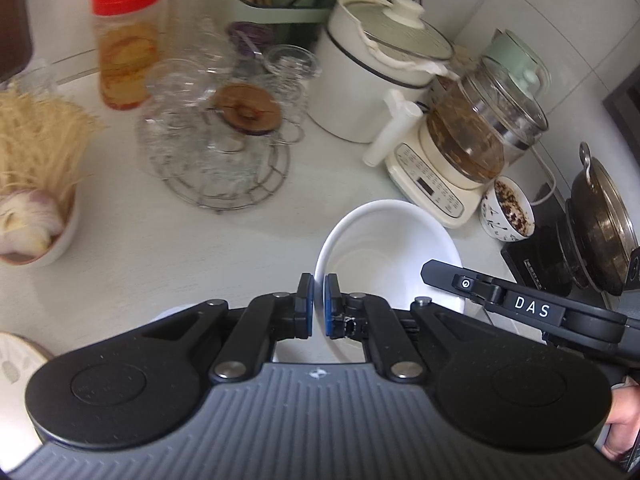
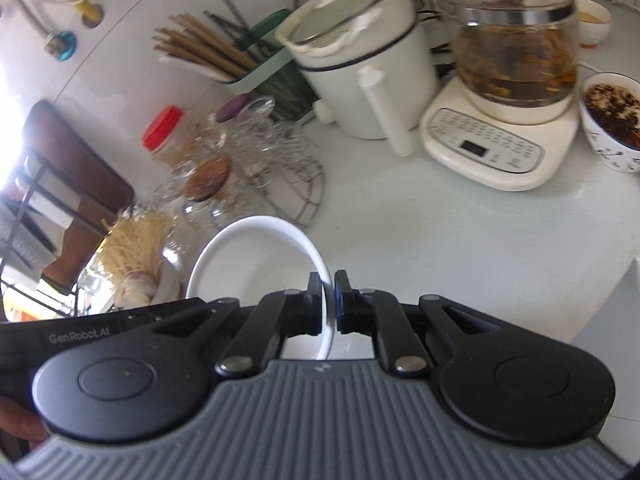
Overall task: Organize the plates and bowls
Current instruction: 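Lift the white ceramic bowl with both grippers and carry it toward the plates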
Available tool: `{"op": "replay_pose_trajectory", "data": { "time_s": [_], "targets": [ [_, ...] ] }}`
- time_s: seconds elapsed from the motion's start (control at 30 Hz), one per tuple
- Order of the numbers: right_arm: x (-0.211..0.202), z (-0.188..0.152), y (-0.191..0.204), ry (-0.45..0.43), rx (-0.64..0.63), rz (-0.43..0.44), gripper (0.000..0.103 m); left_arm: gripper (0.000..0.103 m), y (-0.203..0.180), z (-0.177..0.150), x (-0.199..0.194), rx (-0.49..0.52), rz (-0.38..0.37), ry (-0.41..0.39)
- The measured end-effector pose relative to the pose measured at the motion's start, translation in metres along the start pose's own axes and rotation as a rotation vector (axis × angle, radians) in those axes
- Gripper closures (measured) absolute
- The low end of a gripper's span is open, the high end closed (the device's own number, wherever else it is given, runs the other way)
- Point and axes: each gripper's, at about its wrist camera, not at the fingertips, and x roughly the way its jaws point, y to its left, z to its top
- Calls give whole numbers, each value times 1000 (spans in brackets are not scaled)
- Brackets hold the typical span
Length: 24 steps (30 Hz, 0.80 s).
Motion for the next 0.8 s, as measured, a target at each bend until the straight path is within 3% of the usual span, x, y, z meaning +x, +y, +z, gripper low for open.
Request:
{"op": "replay_pose_trajectory", "data": {
  "time_s": [0.4, 0.8],
  "targets": [
    [35, -17, 57, 102, -122, 60, 94, 97, 66, -34, -34, -147, 72, -24],
    [69, -36, 80, 218, -201, 59, 92, 97, 100, -60, -28, -246, 124, 26]
  ]
}}
